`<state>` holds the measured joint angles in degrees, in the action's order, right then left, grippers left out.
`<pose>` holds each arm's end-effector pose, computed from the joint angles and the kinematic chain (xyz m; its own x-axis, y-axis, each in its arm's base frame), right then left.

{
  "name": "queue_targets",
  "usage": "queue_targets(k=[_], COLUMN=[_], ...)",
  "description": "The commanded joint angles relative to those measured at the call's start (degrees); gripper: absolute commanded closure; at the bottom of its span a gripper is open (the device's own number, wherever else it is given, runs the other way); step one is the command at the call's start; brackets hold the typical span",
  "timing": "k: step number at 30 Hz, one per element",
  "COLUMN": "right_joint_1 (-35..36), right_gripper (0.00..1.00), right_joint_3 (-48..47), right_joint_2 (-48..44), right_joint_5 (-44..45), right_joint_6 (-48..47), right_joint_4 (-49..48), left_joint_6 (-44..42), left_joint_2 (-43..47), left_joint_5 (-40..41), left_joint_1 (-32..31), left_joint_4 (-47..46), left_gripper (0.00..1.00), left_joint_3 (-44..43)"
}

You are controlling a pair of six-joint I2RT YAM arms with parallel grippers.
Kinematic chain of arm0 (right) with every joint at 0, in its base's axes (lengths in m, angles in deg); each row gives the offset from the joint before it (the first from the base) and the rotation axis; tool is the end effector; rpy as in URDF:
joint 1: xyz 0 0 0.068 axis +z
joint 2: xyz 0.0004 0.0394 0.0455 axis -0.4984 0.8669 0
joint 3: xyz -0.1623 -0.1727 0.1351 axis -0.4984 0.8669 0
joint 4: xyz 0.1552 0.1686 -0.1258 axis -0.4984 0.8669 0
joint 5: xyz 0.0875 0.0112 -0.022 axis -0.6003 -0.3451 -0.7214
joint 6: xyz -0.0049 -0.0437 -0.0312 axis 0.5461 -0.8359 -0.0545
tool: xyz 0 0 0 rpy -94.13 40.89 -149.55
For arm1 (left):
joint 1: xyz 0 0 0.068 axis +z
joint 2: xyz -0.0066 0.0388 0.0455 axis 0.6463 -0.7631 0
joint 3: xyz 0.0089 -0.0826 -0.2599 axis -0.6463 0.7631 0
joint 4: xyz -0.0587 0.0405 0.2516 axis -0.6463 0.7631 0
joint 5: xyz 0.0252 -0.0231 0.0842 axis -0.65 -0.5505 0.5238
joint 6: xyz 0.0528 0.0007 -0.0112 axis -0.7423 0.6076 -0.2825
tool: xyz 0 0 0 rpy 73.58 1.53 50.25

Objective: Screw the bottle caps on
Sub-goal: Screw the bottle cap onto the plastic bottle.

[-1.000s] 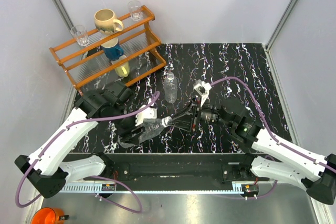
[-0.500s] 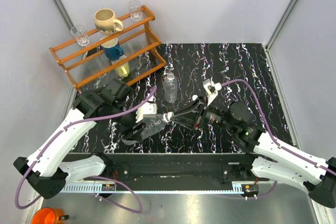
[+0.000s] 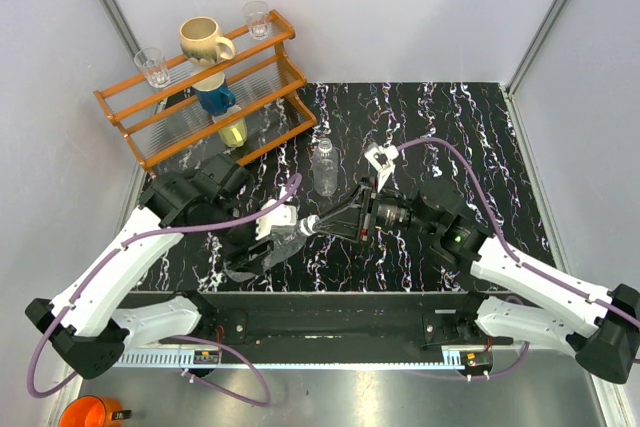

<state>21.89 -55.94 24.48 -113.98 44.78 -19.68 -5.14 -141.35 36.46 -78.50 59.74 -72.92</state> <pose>0.1265 0.1881 0.3506 -0.5644 0.1865 -0.8042 -0.8090 0.0691 0.5838 0.1109 -0.1128 0.3583 -0.1946 0.7821 -0.5921 0.9732 0.0784 -0.2163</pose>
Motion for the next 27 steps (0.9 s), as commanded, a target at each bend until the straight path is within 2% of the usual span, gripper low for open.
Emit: queue_targets(k=[1,4,8,11,17,27], right_joint_1=[0.6,0.5,0.6,0.6,0.6,0.6], right_gripper=[0.86,0.86,0.88,0.88,0.9,0.93], right_joint_3=[-4.8,-7.6,-11.3,-12.7,-12.3,-4.8], right_joint_2=[2.8,3.2,2.8,2.4,2.8,1.3], right_joint_5=[-7.0,-7.5,-6.5,-5.4,-3.6,3.0], right_joint_6=[1.1,-0.3,-3.7,-5.3,-4.9,-0.9], right_joint_4=[8.5,14.3,27.1,31.1,28.7,20.0], left_joint_6=[-2.8,-3.0,-2.8,-2.4,-0.8,5.3], left_joint_2=[0.8,1.0,1.4,1.7,0.8,-0.7], left_joint_5=[-1.2,0.3,2.7,3.5,3.7,8.2], left_joint_1=[-1.8,-2.0,-2.3,-2.4,-2.4,-2.3], left_joint_4=[-8.3,-8.3,-8.8,-9.2,-9.8,-14.0], left_gripper=[0.9,0.9,0.89,0.89,0.89,0.89], left_joint_3=[-0.6,-0.1,1.1,2.0,0.9,2.3])
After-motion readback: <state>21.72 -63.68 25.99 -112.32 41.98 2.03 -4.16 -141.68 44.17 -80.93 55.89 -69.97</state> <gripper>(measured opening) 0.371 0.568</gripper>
